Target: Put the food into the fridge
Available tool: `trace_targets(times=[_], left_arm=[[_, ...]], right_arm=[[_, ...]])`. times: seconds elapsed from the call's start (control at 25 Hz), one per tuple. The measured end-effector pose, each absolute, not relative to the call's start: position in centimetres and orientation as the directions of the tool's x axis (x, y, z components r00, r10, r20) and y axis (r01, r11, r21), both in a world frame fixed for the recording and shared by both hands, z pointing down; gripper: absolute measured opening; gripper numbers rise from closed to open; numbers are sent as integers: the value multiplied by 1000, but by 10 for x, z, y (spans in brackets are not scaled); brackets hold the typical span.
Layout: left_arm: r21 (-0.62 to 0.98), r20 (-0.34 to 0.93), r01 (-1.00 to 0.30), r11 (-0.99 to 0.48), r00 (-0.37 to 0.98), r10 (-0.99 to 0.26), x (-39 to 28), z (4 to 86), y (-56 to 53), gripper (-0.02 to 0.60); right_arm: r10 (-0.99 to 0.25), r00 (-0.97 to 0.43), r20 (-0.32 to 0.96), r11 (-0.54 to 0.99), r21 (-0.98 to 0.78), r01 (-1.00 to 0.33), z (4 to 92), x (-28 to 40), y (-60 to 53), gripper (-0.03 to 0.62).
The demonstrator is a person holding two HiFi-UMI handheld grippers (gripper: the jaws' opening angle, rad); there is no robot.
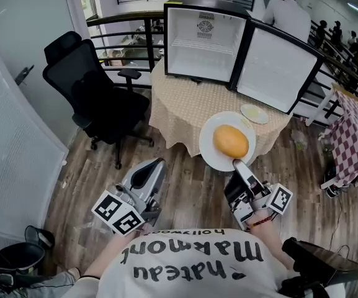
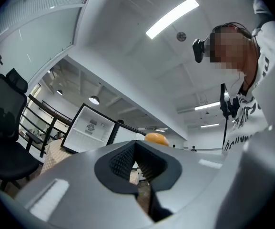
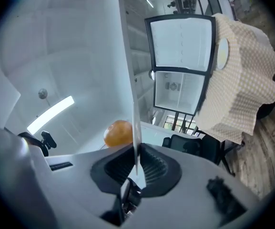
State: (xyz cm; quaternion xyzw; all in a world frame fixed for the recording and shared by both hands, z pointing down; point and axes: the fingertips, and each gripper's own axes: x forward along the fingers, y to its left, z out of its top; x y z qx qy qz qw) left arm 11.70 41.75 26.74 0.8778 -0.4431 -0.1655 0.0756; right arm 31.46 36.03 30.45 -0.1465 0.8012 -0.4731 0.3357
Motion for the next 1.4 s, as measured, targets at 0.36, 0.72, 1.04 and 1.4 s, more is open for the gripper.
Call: trace_targets(times=[0.36, 0.72, 1.04, 1.4], left_arm=[[267, -230, -749, -606, 561, -795, 53, 268, 359, 6], [341, -243, -721, -604, 553, -797, 37, 270, 310, 6], [297, -221, -727, -619, 578, -785, 41, 270, 242, 5], [263, -218, -787, -558, 514, -829, 43, 261, 152, 5]], right_arm=[[-532, -749, -396, 528, -846, 72, 302, 236, 298, 25], [-546, -749, -375, 493, -867, 74, 314, 223, 252, 25], [-496, -799, -340, 540, -841, 23, 316, 222, 173, 25], [-437, -841, -320, 545, -838, 35, 312, 218, 69, 25]])
